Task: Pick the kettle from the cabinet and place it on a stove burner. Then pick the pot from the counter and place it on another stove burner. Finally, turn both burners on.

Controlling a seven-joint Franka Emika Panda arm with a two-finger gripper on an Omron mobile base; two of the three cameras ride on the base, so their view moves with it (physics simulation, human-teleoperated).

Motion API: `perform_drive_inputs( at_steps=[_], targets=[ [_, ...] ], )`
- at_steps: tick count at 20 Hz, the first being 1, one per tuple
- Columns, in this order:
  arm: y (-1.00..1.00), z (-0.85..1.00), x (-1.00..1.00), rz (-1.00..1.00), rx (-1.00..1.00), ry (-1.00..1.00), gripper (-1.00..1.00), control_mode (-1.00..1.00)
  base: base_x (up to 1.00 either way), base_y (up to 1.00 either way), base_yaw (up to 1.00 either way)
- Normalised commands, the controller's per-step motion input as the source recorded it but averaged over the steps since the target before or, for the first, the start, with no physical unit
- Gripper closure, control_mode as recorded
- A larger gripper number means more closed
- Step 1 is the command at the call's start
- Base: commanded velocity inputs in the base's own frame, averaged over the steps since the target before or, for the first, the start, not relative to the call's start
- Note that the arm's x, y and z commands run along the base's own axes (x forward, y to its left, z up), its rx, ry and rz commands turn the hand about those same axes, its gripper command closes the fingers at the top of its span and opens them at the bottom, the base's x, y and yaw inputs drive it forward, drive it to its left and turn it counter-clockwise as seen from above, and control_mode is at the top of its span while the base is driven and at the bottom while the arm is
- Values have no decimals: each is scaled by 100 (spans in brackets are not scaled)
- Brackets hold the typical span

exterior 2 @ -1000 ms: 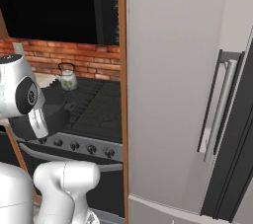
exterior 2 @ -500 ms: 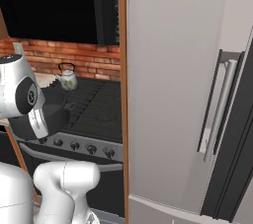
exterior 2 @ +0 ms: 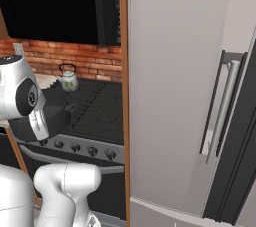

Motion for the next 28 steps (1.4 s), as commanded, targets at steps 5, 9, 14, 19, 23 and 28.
perform_drive_inputs(
  at_steps=[5,9,14,19,23,28],
  targets=[
    [3,0,6,0,-1,1,100,-100,0,0,0],
    [27,0,40,0,-1,0,100,-100,0,0,0],
    [36,-1,47,0,-2,0,100,-100,0,0,0],
    [25,-3,40,0,0,0,100,-100,0,0,0],
    [20,-10,36,0,0,0,100,-100,0,0,0],
    [0,-12,13,4,-1,1,100,-100,0,0,0]
  ],
)
